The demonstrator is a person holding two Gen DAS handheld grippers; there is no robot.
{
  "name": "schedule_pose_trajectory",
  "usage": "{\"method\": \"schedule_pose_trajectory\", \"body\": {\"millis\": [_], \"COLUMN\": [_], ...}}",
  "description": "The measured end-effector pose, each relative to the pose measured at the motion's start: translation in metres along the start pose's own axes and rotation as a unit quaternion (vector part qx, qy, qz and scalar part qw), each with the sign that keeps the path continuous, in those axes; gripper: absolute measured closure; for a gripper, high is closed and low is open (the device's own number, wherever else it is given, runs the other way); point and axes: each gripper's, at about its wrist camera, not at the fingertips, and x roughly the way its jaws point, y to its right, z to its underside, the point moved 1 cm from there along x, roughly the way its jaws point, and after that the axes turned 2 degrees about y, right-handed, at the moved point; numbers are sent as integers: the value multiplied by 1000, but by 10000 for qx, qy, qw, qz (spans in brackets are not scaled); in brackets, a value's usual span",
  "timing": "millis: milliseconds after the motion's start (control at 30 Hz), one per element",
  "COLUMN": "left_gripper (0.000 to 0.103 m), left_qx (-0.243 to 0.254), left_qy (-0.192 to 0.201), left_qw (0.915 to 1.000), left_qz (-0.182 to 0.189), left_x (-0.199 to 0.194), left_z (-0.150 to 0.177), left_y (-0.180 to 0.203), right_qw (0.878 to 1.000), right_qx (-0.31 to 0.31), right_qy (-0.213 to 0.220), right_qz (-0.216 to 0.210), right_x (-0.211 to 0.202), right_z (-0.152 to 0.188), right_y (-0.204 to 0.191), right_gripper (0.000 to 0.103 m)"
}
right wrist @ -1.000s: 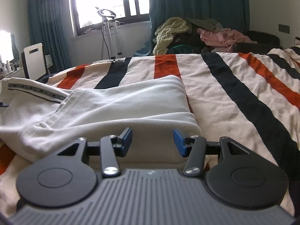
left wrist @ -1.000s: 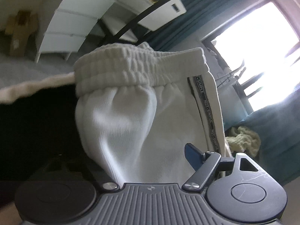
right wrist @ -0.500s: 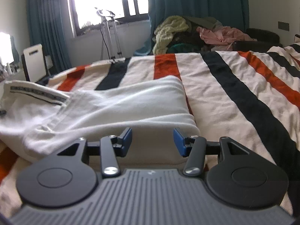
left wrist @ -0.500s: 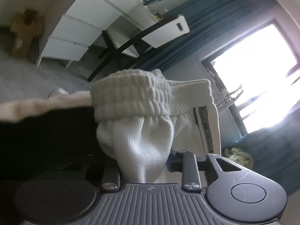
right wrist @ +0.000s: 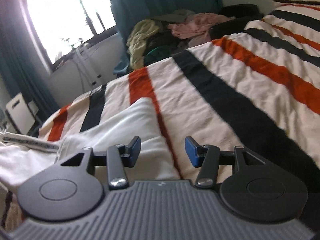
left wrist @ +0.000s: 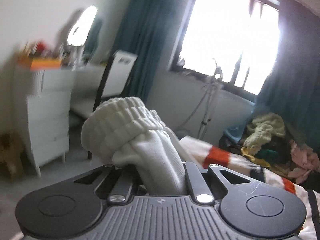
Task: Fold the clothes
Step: 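Lift the white elastic waistband with the left gripper and fold it over, then lower the waistband onto the pants and open the left gripper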
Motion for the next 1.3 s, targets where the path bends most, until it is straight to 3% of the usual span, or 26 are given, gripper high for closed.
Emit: {"method": "schedule_pose_trajectory", "body": {"millis": [167, 300, 433, 533, 633, 733, 833, 933, 1000, 1067, 1167, 1300], "left_gripper": [95, 95, 95, 95, 95, 95, 94, 88, 75, 41, 29, 22], "left_qx": [831, 1158, 1405, 1769, 2051, 2493, 2905, 3082, 3211, 3096, 2946, 2931], "left_qy": [439, 825, 983, 960, 604, 106, 5, 33, -126, -366, -480, -483], "left_qw": [9943, 9844, 9724, 9602, 9493, 9378, 9280, 9233, 9186, 9198, 9211, 9182], "left_qz": [505, 1040, 1582, 1936, 2305, 2413, 2335, 2291, 2300, 2380, 2500, 2622], "left_x": [-45, -81, -110, -125, -137, -142, -147, -155, -151, -147, -148, -166], "left_z": [-23, -7, 46, 104, 180, 252, 299, 309, 301, 286, 257, 220], "left_y": [106, 194, 277, 329, 369, 398, 411, 408, 403, 383, 348, 307], "right_qw": [9965, 9900, 9834, 9831, 9822, 9808, 9794, 9772, 9761, 9760, 9776, 9836], "right_qx": [788, 1266, 1579, 1522, 1556, 1648, 1747, 1934, 2012, 2050, 2017, 1721], "right_qy": [268, 552, 794, 874, 863, 834, 786, 659, 617, 572, 513, 485], "right_qz": [80, 270, 405, 524, 601, 620, 635, 584, 543, 463, 326, 251], "right_x": [-27, -38, -43, -42, -39, -34, -28, -20, -15, -10, -8, -11], "right_z": [-28, -44, -53, -55, -56, -55, -52, -49, -47, -45, -44, -41], "right_y": [43, 73, 95, 102, 110, 118, 126, 132, 131, 129, 123, 106], "right_gripper": [50, 50, 50, 50, 50, 50, 50, 50, 50, 50, 50, 50]}}
